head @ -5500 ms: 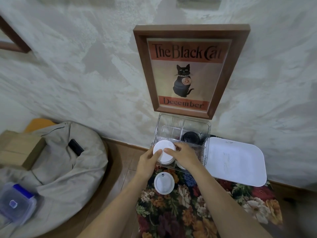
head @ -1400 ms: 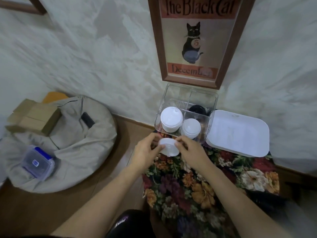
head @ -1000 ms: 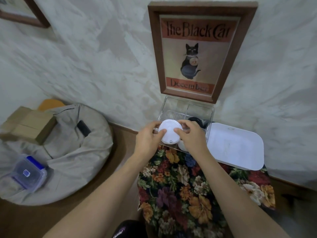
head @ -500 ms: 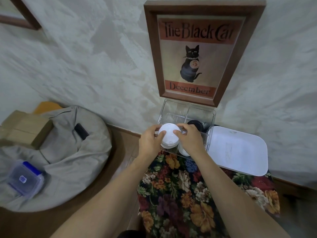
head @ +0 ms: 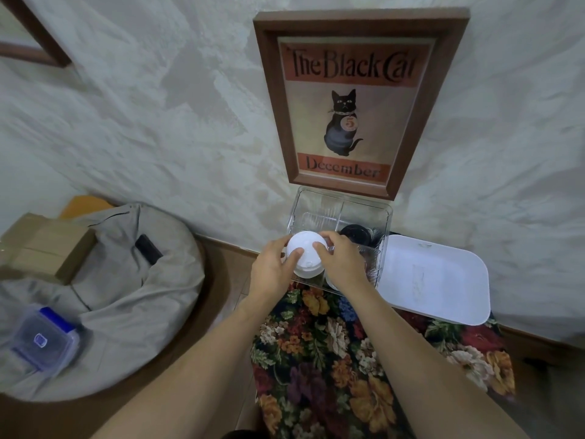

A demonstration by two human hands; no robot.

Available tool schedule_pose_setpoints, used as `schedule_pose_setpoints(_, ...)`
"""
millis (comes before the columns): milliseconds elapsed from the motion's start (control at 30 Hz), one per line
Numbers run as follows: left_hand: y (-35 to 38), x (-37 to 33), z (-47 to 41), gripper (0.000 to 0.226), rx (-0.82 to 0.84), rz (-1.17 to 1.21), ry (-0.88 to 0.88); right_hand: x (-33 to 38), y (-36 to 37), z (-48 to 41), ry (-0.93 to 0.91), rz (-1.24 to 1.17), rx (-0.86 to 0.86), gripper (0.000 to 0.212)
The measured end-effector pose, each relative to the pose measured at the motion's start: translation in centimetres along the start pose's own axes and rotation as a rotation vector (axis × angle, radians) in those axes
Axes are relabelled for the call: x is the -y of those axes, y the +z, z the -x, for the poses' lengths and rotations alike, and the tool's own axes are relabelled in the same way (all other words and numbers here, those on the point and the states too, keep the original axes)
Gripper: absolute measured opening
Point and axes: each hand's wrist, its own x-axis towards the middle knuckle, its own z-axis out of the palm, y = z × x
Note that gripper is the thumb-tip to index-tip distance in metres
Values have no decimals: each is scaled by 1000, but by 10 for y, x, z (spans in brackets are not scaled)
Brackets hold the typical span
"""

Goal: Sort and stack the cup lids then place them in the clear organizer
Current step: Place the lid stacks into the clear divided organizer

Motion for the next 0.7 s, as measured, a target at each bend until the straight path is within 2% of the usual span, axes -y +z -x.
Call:
schedule_pose_setpoints(233,-2,-2,14,62,20,2,7,2,-6,9,-23,28,16,49)
schedule_pose_setpoints(500,-5,-3,17,60,40,-138,165,-1,-15,23,-65,156,29,50)
schedule_pose_setpoints(700,-9,1,26,57,35,-461,348,-8,-26,34,-211,470,91,48)
